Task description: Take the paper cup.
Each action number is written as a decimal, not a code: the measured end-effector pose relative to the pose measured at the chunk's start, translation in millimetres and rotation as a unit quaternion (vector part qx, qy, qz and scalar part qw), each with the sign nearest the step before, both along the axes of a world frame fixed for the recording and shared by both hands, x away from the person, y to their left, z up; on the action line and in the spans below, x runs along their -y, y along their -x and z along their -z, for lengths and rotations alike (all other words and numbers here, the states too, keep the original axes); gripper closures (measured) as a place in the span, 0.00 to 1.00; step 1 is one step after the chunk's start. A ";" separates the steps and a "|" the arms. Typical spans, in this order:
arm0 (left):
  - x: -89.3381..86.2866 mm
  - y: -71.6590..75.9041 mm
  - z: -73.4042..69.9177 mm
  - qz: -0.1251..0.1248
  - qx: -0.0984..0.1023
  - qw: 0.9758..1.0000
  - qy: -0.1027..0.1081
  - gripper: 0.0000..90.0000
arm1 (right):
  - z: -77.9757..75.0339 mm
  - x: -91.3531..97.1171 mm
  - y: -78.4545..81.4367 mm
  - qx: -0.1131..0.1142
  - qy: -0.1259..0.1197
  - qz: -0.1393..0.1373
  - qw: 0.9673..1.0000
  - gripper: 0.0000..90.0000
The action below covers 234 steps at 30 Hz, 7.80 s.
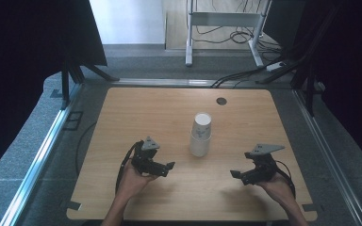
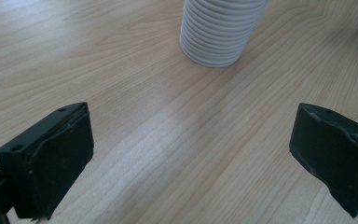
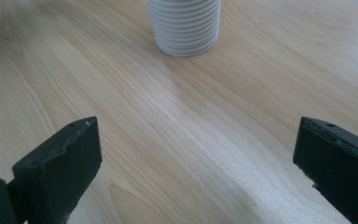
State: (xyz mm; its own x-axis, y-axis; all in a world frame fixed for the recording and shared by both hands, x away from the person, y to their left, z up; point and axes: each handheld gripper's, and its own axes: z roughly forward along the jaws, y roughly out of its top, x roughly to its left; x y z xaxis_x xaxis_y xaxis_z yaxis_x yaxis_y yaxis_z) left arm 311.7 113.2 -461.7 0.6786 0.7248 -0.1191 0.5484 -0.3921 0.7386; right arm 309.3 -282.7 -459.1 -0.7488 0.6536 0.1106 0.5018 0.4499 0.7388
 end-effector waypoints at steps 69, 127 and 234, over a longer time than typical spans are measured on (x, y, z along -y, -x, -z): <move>81.0 -72.7 -10.1 0.086 0.037 0.996 -0.009 0.07 | -50.0 -45.0 -65.5 0.010 -0.020 -0.039 0.999 0.01; 96.4 -81.2 -6.2 0.099 0.036 0.994 0.009 0.23 | -99.5 -114.0 -109.5 0.010 0.019 -0.097 0.995 0.37; 82.3 -8.7 -18.4 0.154 0.063 0.983 0.079 0.04 | -140.9 -91.5 -35.4 0.018 -0.002 -0.148 0.989 0.41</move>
State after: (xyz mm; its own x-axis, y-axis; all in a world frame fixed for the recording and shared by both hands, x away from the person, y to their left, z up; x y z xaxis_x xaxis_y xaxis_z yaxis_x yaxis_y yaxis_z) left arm 320.4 31.0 -443.4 0.8798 0.4615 -0.1138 0.3211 -0.4004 0.8582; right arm 344.7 -191.2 -318.3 -0.9107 0.4046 0.0834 0.3224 0.5699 0.7558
